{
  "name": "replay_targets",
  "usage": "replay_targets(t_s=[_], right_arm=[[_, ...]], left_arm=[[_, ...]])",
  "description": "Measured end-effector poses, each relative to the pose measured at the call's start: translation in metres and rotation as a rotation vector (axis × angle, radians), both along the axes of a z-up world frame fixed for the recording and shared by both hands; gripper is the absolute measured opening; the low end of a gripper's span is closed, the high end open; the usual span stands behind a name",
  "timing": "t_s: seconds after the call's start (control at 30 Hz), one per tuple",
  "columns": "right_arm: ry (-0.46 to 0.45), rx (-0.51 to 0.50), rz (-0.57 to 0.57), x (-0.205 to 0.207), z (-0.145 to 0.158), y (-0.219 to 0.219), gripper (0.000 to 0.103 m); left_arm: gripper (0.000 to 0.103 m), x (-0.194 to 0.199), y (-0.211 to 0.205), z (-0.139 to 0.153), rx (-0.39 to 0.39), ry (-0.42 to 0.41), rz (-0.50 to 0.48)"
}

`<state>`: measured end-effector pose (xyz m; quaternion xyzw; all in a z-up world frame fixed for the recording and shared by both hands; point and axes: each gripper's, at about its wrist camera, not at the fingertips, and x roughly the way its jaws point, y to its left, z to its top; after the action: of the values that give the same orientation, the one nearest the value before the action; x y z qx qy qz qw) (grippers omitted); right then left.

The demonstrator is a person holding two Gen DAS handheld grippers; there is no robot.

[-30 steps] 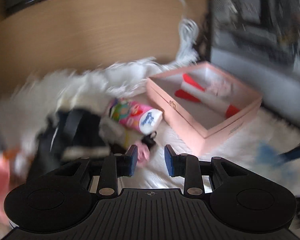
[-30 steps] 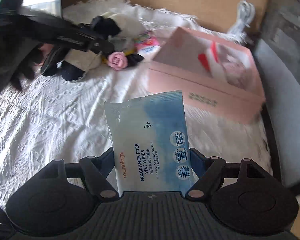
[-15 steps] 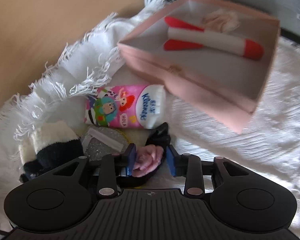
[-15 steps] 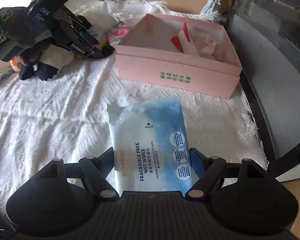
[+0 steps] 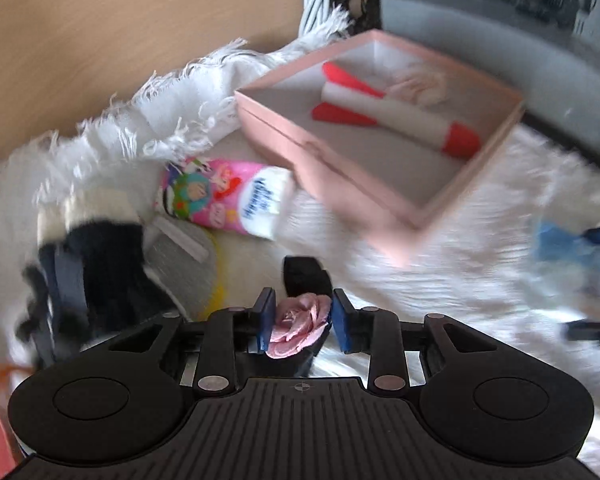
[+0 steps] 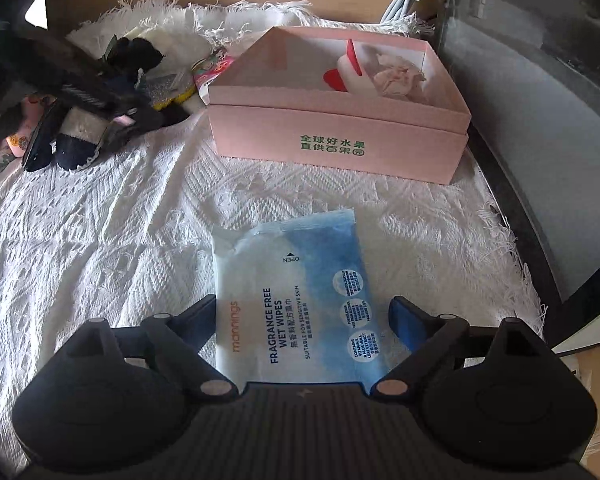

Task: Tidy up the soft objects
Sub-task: 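Grasp the pink fabric rose with the left gripper while the right gripper holds the wipes, then carry the rose over the pink box and open the left gripper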

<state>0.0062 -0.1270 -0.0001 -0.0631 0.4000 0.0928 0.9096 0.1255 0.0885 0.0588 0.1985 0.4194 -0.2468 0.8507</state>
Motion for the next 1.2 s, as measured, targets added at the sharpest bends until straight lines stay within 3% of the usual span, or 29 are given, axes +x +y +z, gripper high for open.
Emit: replay_targets(t_s=[0.2, 0.43, 0.63, 0.8, 1.07, 1.2], right_arm=[[-0.042, 0.015, -0.008, -0.006, -0.004, -0.002, 0.094], [-0.02, 0.015, 0.048, -0.003, -0.005, -0.002, 0.103], [0.0, 0.022, 0.068, -0.002, -0.004, -0.004, 0.103], [0.05, -0.007, 0.109, 0.004, -0.001, -0.001, 0.103], [0.004, -0.006, 0.125, -0.002, -0.003, -0.004, 0.103], [-0.004, -0.004, 0.121, -0.003, -0.003, -0.004, 0.103]], left_arm=[[0.033, -0.055, 0.001, 0.012, -0.152, 0.106, 0.089], [0.033, -0.094, 0.009, -0.012, -0.275, 0.295, 0.273], [0.034, -0.107, 0.012, -0.031, -0.323, 0.306, 0.361], [0.034, -0.112, 0.009, -0.025, -0.304, 0.274, 0.343], [0.035, -0.117, 0.012, -0.018, -0.323, 0.245, 0.307], [0.035, -0.129, 0.015, -0.006, -0.34, 0.188, 0.165]])
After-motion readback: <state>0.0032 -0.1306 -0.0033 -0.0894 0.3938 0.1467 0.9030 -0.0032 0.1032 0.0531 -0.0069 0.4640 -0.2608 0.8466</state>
